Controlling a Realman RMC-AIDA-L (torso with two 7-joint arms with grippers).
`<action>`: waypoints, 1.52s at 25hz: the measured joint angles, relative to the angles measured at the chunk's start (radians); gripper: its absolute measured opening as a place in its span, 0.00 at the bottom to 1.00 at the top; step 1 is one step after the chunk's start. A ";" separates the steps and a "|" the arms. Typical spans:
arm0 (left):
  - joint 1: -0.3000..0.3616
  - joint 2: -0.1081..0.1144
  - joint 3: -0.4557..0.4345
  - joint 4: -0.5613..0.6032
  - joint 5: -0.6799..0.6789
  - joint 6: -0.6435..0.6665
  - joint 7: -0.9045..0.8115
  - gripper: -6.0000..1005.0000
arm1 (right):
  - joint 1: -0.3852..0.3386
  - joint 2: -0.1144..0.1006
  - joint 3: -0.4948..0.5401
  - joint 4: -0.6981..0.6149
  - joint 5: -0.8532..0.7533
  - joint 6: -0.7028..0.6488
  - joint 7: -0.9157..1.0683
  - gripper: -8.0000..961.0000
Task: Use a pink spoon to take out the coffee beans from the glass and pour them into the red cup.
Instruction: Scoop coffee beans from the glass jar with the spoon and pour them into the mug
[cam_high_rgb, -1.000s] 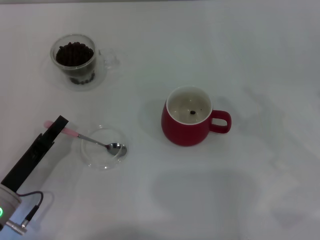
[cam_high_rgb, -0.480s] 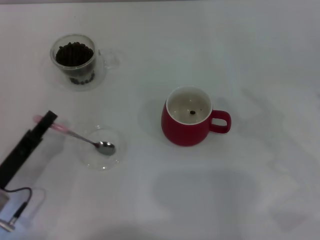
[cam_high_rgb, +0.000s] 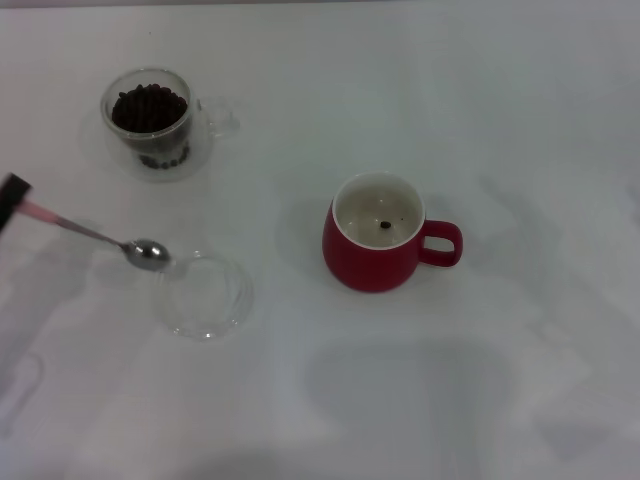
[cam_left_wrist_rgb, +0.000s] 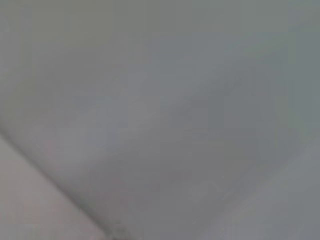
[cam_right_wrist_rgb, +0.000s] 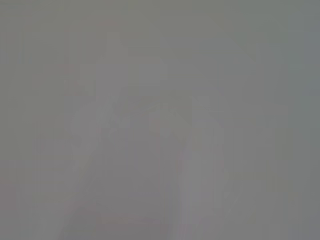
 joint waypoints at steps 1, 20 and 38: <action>0.004 0.003 0.000 0.040 0.002 0.002 -0.025 0.14 | 0.001 0.001 -0.001 0.000 0.000 0.000 0.000 0.75; -0.296 0.235 0.000 0.314 0.224 -0.219 -0.526 0.14 | -0.008 0.057 -0.012 0.015 -0.016 -0.076 0.005 0.75; -0.478 0.176 0.002 0.355 0.542 -0.482 -0.649 0.14 | -0.015 0.062 -0.088 0.050 -0.031 -0.101 0.030 0.74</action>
